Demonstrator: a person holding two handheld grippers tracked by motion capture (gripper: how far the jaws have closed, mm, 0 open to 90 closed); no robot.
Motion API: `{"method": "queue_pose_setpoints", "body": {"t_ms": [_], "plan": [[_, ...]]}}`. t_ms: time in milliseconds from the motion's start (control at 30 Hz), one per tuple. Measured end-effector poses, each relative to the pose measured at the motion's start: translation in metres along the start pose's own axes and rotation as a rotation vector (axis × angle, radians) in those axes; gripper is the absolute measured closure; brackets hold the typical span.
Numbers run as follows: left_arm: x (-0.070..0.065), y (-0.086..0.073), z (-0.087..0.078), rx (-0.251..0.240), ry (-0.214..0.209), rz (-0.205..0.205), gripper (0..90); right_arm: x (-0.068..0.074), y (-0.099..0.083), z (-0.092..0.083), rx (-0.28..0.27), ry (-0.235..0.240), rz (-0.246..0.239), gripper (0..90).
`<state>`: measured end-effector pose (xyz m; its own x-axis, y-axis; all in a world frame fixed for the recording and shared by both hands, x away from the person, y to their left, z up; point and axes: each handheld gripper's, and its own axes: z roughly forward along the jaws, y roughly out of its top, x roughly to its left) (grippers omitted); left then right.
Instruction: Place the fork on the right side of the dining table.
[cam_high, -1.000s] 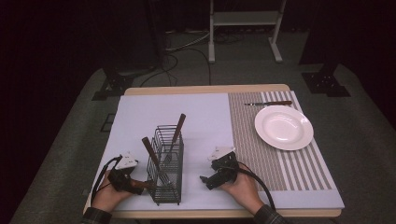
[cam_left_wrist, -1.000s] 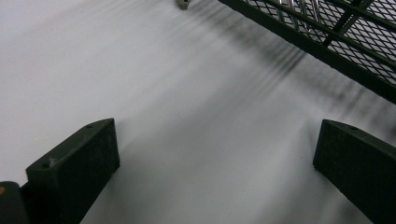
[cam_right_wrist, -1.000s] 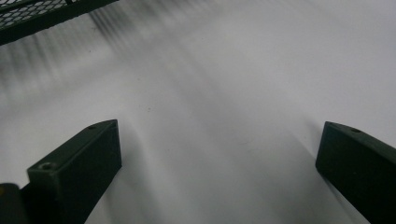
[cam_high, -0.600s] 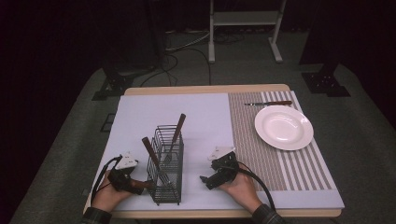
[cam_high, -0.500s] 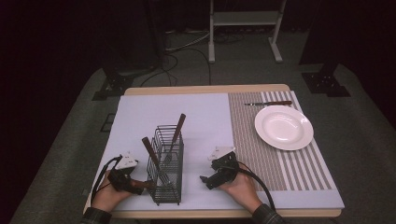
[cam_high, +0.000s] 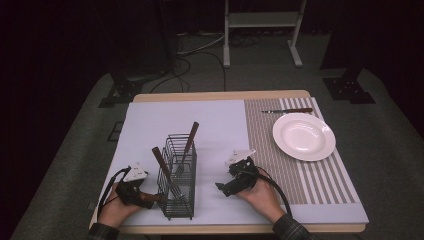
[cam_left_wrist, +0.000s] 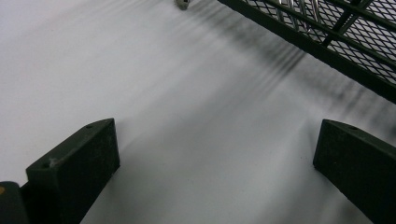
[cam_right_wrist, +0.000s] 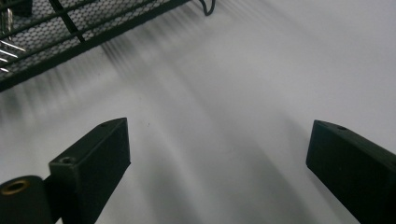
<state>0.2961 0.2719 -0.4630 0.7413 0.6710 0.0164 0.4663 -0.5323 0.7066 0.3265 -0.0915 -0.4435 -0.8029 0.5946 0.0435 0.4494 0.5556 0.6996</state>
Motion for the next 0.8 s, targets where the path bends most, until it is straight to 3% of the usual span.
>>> {"method": "queue_pose_setpoints", "body": {"t_ms": [567,800], "plan": [[0.000,0.000,0.000,0.000,0.000,-0.002,0.0,-0.003,0.025,-0.017,-0.062,0.033,-0.001,5.8],[0.000,0.000,0.000,0.000,0.000,-0.001,0.0,-0.007,0.041,-0.028,-0.116,0.036,-0.003,6.3]]}}
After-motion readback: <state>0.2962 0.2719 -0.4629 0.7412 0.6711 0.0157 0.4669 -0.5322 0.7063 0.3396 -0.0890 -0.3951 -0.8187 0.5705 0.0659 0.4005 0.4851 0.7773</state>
